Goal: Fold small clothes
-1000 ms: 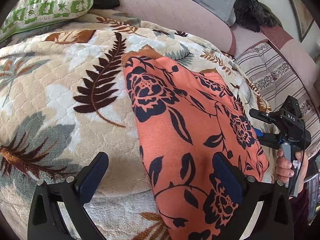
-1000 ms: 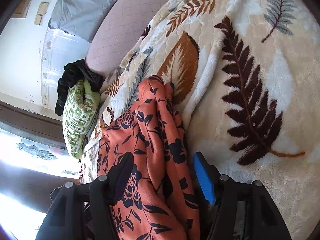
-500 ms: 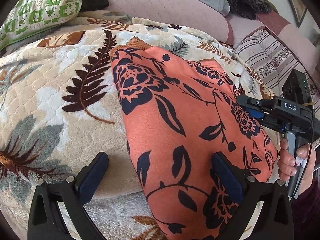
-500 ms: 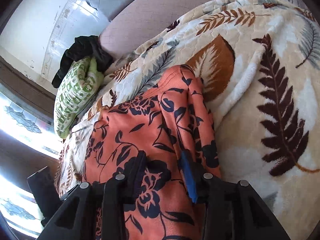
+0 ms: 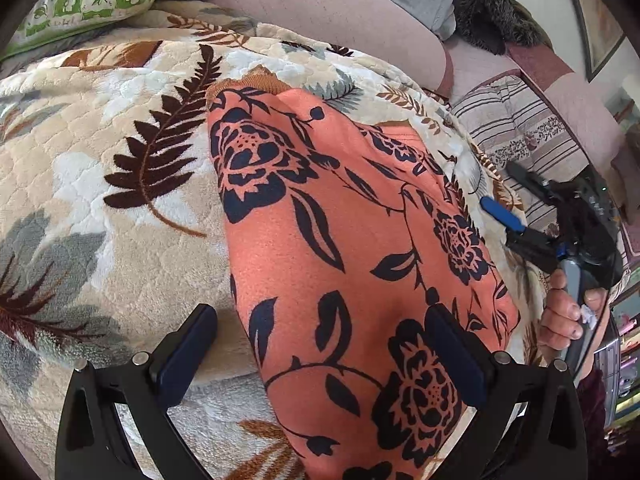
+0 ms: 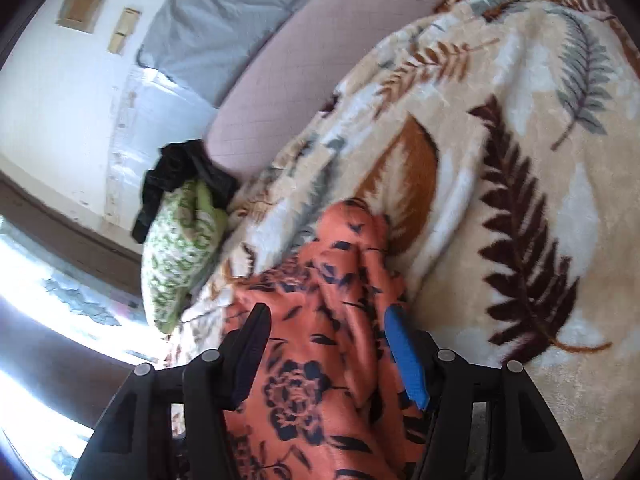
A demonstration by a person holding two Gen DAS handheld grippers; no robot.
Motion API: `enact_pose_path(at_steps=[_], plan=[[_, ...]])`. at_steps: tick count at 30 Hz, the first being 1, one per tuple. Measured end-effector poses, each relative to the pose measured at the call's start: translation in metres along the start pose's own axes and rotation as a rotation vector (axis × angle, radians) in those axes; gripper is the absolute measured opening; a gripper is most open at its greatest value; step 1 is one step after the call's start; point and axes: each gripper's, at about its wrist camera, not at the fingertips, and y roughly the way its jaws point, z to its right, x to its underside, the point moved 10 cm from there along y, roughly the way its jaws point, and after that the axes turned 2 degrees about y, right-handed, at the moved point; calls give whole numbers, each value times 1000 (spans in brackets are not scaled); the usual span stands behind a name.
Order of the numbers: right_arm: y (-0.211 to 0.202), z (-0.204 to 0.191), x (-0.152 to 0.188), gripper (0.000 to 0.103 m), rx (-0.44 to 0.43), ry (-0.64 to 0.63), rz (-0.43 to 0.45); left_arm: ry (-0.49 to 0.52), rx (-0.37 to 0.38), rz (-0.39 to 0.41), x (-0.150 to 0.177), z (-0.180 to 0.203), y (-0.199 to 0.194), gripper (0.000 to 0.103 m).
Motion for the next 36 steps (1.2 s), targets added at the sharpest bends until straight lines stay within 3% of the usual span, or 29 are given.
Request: enact_pose_path(at_steps=[3, 5, 6, 11, 16, 17, 18, 20, 22, 25, 30, 32, 34, 36], plan=[[13, -22, 11, 63, -56, -44, -39, 76, -72, 3, 4, 7, 6, 103], [44, -15, 32, 63, -22, -16, -161, 129, -109, -2, 7, 13, 9, 103], [54, -5, 39, 57, 36, -14, -182, 135, -110, -3, 7, 14, 10, 103], [48, -26, 22, 53, 87, -106, -101, 91, -108, -12, 5, 9, 4, 103], [80, -40, 13, 50, 160, -155, -131, 147, -213, 22, 4, 5, -16, 103], [93, -32, 14, 47, 205, -164, -157, 148, -243, 9, 6, 1, -16, 103], [103, -22, 14, 34, 233, -163, -179, 148, -251, -3, 9, -1, -16, 103], [113, -13, 10, 31, 269, -160, -191, 133, -239, -21, 14, -4, -17, 103], [113, -25, 4, 34, 277, -174, -196, 133, -230, -33, 20, -4, -20, 103], [119, -66, 9, 34, 182, -244, -224, 144, -224, -35, 30, -6, -27, 103], [159, -121, 48, 34, 138, -385, -353, 108, -173, -48, 45, -13, -32, 103], [182, -123, 60, 34, 166, -409, -387, 104, -166, -46, 49, -17, -33, 103], [210, -103, 69, 33, 253, -417, -429, 112, -179, -40, 50, -20, -35, 103], [217, -97, 68, 33, 231, -361, -435, 112, -160, -45, 51, -19, -36, 103]])
